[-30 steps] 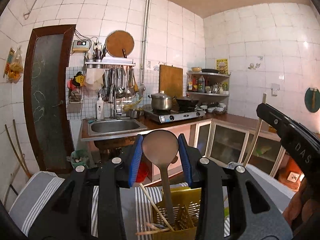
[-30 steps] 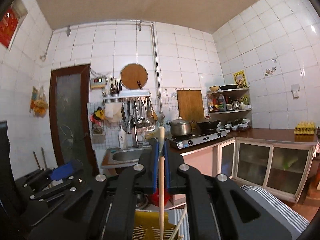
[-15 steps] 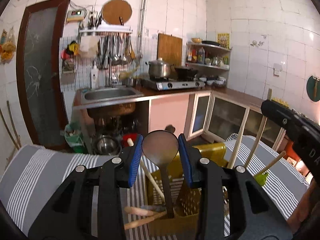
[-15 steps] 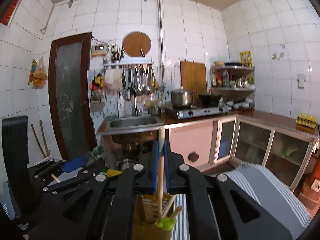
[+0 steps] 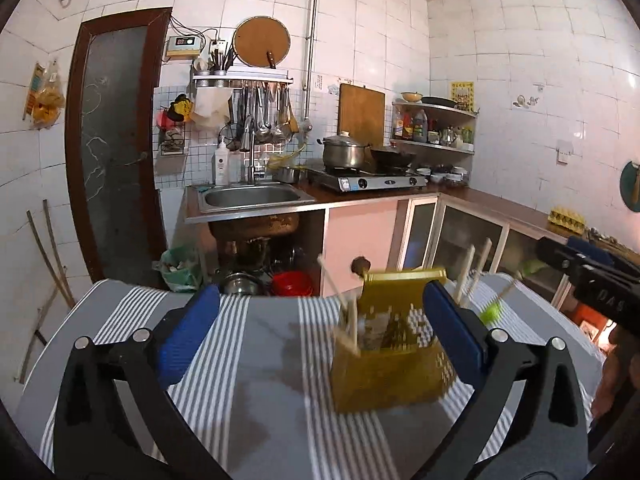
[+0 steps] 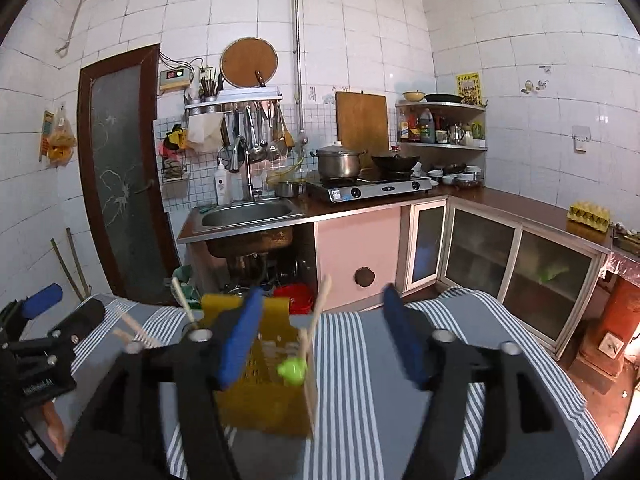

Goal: Organize utensils

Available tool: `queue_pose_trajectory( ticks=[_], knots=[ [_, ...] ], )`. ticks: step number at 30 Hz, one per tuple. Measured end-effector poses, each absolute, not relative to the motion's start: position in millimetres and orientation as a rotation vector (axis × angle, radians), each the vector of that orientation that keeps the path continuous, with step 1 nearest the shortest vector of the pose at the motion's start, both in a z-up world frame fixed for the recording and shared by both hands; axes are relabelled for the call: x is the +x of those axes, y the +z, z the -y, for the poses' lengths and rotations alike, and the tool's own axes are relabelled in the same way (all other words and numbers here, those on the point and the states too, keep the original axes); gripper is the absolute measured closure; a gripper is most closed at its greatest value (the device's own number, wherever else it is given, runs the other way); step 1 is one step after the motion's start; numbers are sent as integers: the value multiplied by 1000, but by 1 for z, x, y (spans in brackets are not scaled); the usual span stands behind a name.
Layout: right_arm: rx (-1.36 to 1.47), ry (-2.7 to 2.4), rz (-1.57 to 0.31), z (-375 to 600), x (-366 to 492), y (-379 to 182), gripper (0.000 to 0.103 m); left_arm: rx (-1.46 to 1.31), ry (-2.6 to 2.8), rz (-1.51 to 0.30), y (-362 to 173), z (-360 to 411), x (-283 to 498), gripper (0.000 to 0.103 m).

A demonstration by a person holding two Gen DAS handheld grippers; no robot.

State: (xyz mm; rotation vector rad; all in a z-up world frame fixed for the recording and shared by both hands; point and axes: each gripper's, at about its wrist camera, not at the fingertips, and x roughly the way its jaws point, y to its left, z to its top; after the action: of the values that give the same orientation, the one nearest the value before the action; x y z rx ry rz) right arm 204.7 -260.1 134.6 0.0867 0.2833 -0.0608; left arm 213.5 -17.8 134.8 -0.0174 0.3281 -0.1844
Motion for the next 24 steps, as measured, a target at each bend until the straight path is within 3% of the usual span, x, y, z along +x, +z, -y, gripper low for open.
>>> queue_pose_trajectory(
  ticks=[4,10,16,24],
  knots=[
    [112,-30,-289,259,164,114,11,7,-178,-329,117,8,178,5],
    [77,-38,-333,242,112,55,5,-1,-176,-350,75,0,123,5],
    [38,-73,-323,225,81,8,4,-31,-130,-316,43,-7,93,5],
    [40,-95,-276,221,70,-3,4,31,-86,-309,12,-4,93,5]
  ],
)
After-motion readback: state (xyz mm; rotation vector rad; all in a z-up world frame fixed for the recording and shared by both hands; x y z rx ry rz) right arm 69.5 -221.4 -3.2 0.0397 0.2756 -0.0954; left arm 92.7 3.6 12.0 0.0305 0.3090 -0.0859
